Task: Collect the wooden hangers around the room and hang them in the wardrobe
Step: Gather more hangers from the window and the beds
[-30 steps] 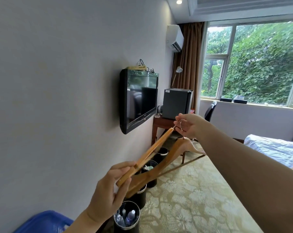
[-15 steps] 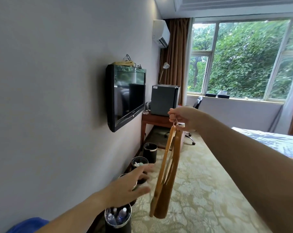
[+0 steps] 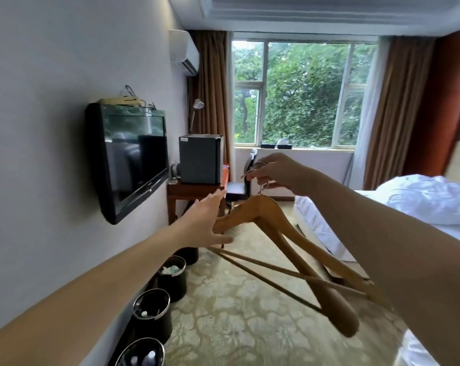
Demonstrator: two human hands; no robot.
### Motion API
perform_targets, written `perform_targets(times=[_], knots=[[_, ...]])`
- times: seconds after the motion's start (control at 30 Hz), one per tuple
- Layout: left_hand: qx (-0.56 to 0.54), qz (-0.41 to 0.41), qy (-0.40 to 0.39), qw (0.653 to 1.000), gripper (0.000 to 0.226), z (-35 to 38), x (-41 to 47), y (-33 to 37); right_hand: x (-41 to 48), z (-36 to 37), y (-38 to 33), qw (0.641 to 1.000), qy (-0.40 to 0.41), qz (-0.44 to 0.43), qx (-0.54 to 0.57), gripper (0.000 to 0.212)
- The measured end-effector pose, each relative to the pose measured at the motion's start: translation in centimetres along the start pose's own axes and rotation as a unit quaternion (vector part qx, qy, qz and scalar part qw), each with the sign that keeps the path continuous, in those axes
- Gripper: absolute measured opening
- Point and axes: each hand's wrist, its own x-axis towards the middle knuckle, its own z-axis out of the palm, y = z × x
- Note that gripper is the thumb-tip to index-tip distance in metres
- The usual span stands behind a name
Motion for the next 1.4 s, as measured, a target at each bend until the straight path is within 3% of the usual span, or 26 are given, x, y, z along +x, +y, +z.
perform_targets(times=[0.1,0.27,0.47,0.67,0.77,0.93,1.2,1.4], knots=[[-0.015,0.002,-0.071,0.997,0.103,1.4,3.2,2.5,-0.7,-2.4,1.3,0.999,0.009,-0.037,-0.016,0.013],[-0.004,0.002,-0.032,0.999,0.075,3.9,8.0,6.6,-0.8,-6.8,4.2,0.998,0.029,-0.056,0.022,0.014],[-0.101,0.007,-0.062,0.993,0.048,6.3,14.8,10.4,1.1,-13.1,7.9,0.997,0.053,-0.054,0.013,0.015],[-0.169,-0.013,-0.083,0.982,0.046,8.9,22.4,14.3,4.6,-19.0,11.9,0.997,0.056,-0.056,0.023,0.014],[-0.212,-0.032,-0.092,0.972,0.049,10.3,25.6,15.7,6.5,-21.1,13.5,0.993,0.095,-0.065,0.006,0.013],[-0.265,-0.04,-0.081,0.96,0.054,12.1,30.1,17.4,10.2,-23.7,16.1,0.964,0.196,-0.099,-0.151,0.025],[-0.279,-0.055,-0.058,0.957,0.063,14.4,37.0,16.1,16.1,-26.1,20.1,0.946,0.248,-0.057,-0.202,0.034],[-0.318,-0.033,-0.11,0.941,0.072,16.4,42.6,13.1,22.7,-25.8,23.6,0.929,0.281,-0.049,-0.235,0.026]])
